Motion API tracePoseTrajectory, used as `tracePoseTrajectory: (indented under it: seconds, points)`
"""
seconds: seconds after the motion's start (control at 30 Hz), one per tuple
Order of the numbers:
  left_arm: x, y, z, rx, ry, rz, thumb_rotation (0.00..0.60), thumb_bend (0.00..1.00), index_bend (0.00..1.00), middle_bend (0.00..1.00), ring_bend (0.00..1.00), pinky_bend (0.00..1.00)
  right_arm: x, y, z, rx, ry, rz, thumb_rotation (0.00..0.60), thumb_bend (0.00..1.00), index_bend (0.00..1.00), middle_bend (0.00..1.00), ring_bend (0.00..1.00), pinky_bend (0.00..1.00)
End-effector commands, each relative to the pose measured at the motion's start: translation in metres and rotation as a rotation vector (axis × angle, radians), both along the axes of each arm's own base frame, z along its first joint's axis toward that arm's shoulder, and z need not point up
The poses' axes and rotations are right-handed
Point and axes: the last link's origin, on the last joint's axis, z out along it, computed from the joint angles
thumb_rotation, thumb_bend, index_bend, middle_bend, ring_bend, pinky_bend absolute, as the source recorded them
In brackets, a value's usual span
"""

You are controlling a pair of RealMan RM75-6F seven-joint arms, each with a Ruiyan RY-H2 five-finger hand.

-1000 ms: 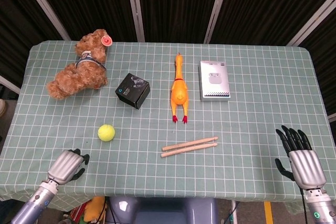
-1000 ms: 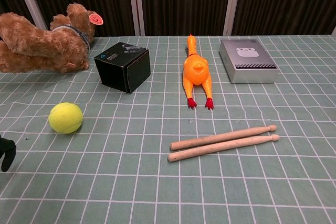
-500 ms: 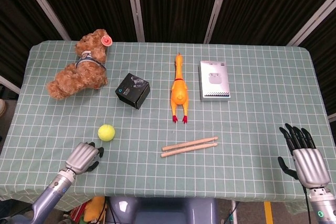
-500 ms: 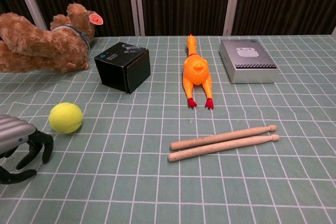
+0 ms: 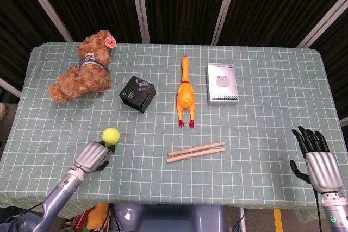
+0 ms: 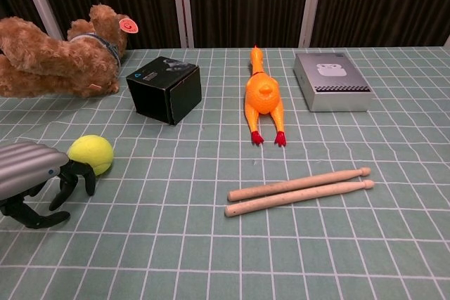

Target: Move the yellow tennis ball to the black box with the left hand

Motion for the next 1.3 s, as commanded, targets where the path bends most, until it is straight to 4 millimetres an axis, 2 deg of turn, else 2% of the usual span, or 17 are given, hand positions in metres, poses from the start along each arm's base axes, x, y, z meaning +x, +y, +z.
tracePoseTrajectory:
  seconds: [0.03,0.37,1.13,1.3]
  points:
    - [0.0,0.003,-0.001,-0.002,0.001,0.002,0.6,0.33,0.35,0.61,0.38,0.58,0.0,-0.001,0.0,-0.001,0.002,-0.003,0.6,0.44,0.0,0.0,0.0,0.0]
    - [0.01,0.02,-0.01,-0.019,-0.003,-0.015,0.6,0.33,0.33,0.57,0.38,0.57,-0.003,0.001,-0.002,-0.001,0.013,-0.01,0.6,0.44,0.0,0.0,0.0,0.0]
    - [0.037,0.064,-0.014,0.002,0.007,-0.042,0.6,0.33,0.33,0.54,0.38,0.56,-0.008,-0.006,-0.001,-0.02,0.03,-0.03,0.6,0.44,0.0,0.0,0.0,0.0]
    - [0.041,0.076,-0.02,0.0,0.02,-0.042,0.6,0.33,0.32,0.51,0.38,0.52,-0.008,-0.005,-0.001,-0.025,0.032,-0.028,0.6,0.44,0.0,0.0,0.0,0.0]
